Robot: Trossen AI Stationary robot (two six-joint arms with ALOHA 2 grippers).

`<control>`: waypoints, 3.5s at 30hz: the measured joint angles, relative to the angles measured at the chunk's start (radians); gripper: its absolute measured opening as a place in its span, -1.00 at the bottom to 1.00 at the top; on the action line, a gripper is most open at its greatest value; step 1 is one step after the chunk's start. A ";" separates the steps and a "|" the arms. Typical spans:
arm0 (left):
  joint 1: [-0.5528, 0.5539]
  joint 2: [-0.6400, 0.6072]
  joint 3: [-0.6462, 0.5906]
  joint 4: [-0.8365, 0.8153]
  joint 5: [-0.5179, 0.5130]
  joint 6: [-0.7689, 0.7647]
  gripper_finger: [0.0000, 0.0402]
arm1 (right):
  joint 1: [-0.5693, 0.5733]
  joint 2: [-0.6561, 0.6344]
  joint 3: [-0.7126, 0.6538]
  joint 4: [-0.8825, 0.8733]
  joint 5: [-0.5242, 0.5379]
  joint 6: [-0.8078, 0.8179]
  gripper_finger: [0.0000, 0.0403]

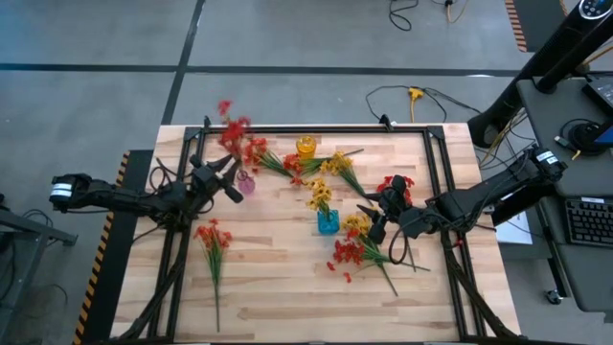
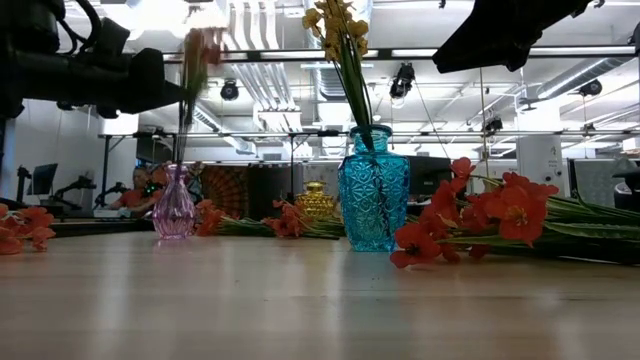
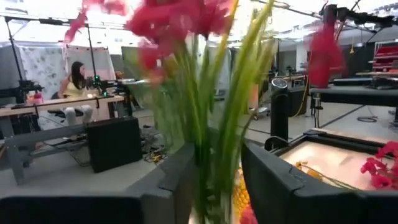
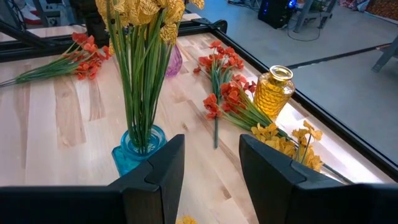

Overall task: Sort flowers into vase by color
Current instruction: Put the left red flowers into the purple vase, then put the bottom orange flowers into the yellow vase

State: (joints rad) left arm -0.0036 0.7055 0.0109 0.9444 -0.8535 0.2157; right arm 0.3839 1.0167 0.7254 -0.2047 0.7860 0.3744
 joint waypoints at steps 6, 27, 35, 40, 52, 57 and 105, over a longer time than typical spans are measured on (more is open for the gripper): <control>-0.003 0.000 0.000 -0.039 0.000 -0.041 -0.22 | 0.000 0.000 0.000 0.000 0.000 0.000 -0.27; -0.175 -0.001 0.011 -0.121 -0.132 -0.042 0.02 | -0.001 -0.001 0.000 -0.065 -0.001 0.184 -0.27; -0.317 0.002 0.033 -0.125 -0.233 -0.041 0.02 | -0.049 -0.014 0.017 -0.268 -0.009 0.401 -0.27; -0.396 0.002 0.094 -0.196 -0.271 -0.031 0.02 | -0.093 -0.014 0.069 -0.392 -0.010 0.452 -0.27; -0.592 0.025 0.312 -0.517 -0.395 -0.106 0.02 | -0.344 -0.014 0.108 -0.479 -0.275 0.362 -0.28; -0.626 0.038 0.380 -0.593 -0.396 -0.151 0.02 | -0.464 -0.014 0.107 -0.474 -0.348 0.268 -0.27; -0.749 0.796 1.085 -2.166 0.839 -2.069 0.02 | -0.565 -0.014 0.105 -0.471 -0.378 0.168 0.13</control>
State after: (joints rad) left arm -0.7528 1.5013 1.0958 -1.2221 -0.0143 -1.8535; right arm -0.1814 1.0027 0.8307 -0.6758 0.4076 0.5426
